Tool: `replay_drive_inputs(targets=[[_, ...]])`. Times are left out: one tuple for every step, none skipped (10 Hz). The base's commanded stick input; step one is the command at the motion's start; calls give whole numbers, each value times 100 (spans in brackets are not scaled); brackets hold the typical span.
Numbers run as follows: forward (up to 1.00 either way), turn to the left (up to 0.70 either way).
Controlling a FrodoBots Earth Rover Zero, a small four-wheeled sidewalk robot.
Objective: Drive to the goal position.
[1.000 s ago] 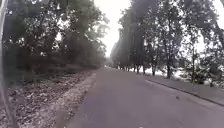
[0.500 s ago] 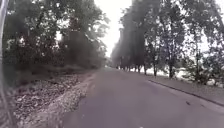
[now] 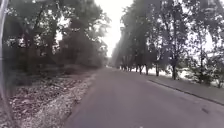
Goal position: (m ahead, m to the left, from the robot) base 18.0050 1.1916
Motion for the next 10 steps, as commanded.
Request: replay_drive_inputs(targets=[[70,4],[70,4],[70,5],[70,5],[70,4],[70,4],[70,4],[70,4],[70,4],[70,4]])
